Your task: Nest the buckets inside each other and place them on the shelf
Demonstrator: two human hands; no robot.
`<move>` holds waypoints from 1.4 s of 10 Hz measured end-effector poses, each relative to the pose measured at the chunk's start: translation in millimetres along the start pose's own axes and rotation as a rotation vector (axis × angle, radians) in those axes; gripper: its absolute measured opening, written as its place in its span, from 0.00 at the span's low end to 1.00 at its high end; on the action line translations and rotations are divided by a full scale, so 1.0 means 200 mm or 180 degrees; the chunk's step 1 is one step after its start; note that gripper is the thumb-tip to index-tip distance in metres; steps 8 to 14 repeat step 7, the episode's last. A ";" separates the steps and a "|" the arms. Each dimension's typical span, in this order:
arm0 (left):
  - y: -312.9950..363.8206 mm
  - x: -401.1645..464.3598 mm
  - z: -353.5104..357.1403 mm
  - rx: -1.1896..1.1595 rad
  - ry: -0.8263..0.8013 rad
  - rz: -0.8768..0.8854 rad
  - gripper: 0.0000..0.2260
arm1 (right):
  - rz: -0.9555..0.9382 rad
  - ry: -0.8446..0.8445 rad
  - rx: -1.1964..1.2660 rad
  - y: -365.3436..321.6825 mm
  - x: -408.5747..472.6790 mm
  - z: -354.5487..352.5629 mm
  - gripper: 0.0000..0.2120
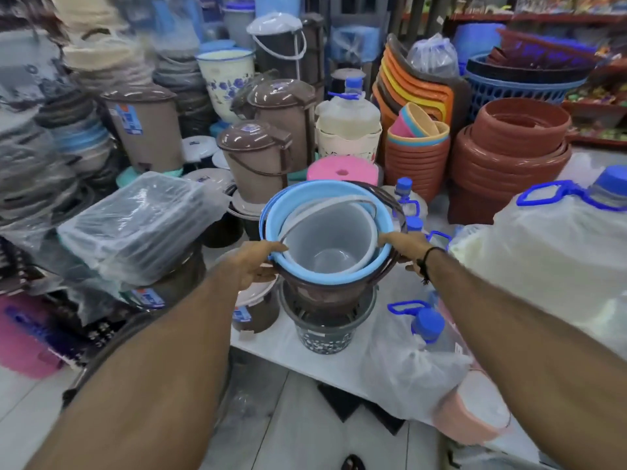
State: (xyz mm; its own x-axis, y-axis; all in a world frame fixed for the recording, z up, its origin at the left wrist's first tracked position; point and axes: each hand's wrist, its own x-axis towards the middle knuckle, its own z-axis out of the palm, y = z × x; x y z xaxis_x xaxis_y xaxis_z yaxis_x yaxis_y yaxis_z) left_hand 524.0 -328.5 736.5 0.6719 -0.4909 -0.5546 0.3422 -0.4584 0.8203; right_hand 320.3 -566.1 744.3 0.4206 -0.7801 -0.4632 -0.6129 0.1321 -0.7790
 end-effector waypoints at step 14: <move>-0.09 0.72 -0.04 0.2947 -0.1412 -0.1019 0.28 | 0.0614 -0.0307 -0.1682 0.14 0.57 0.26 0.39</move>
